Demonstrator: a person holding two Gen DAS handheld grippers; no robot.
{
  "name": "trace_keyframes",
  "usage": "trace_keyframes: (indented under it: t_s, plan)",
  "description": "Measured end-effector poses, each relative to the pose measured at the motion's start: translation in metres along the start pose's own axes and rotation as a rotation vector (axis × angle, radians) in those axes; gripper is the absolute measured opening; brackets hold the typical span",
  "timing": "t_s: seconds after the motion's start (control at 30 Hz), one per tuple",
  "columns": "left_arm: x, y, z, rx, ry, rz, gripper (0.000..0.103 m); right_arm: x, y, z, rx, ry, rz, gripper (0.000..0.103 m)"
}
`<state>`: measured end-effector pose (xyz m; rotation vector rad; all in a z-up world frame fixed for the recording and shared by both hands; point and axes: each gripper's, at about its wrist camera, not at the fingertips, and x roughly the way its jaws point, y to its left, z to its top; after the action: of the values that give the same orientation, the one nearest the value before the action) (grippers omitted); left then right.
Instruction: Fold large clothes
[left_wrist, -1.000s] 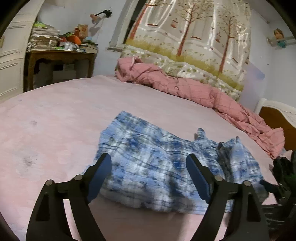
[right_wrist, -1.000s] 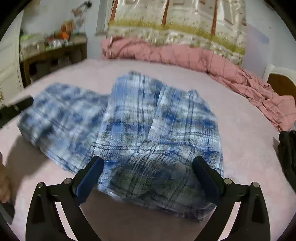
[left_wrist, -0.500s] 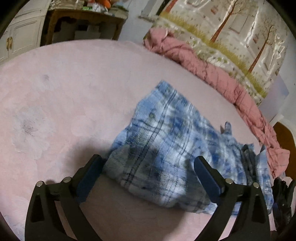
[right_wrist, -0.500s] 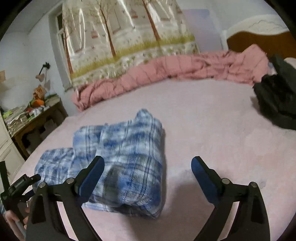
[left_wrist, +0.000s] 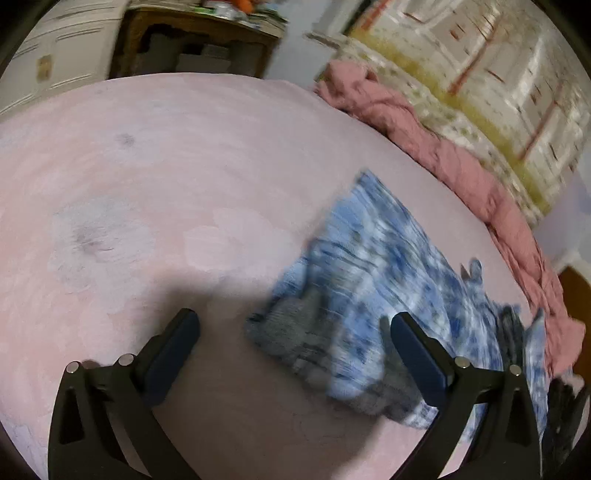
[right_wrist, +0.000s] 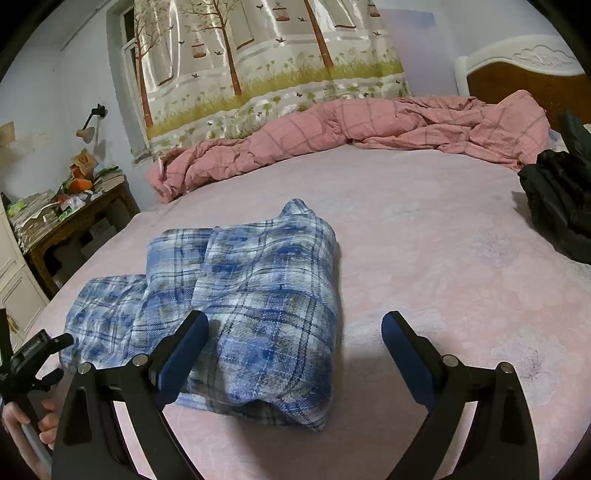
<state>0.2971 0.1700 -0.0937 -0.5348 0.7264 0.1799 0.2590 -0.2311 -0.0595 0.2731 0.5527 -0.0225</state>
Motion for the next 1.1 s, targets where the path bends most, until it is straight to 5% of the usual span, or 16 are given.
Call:
trace_keyframes:
  t_s: [0.03, 0.2, 0.27, 0.43, 0.53, 0.67, 0.8, 0.93, 1.1]
  plan:
    - [0.001, -0.002, 0.000, 0.013, 0.010, -0.011, 0.098, 0.000, 0.000, 0.000, -0.001, 0.001, 0.001, 0.096]
    - [0.003, -0.010, -0.001, 0.053, 0.014, -0.041, 0.020, -0.003, 0.004, 0.000, -0.009, -0.004, 0.019, 0.096]
    - [-0.005, -0.012, -0.002, 0.069, -0.025, -0.064, 0.013, -0.001, 0.006, -0.001, -0.018, 0.004, 0.042, 0.096]
    - [-0.041, -0.058, -0.005, 0.260, -0.175, -0.144, 0.011, 0.028, 0.016, -0.004, -0.060, 0.148, 0.104, 0.092]
    - [-0.073, -0.097, -0.011, 0.378, -0.238, -0.274, 0.010, 0.030, 0.020, -0.006, -0.079, 0.152, 0.118, 0.086]
    - [-0.107, -0.153, -0.021, 0.501, -0.244, -0.484, 0.010, 0.032, 0.028, -0.009, -0.113, 0.160, 0.129, 0.085]
    - [-0.118, -0.198, -0.035, 0.570, -0.162, -0.670, 0.010, 0.030, 0.026, -0.008, -0.084, 0.151, 0.154, 0.085]
    - [-0.107, -0.229, -0.058, 0.627, -0.078, -0.764, 0.010, 0.000, -0.008, -0.002, 0.096, 0.007, 0.225, 0.085]
    - [-0.063, -0.246, -0.091, 0.663, 0.073, -0.757, 0.010, -0.044, -0.045, 0.003, 0.223, -0.264, -0.022, 0.085]
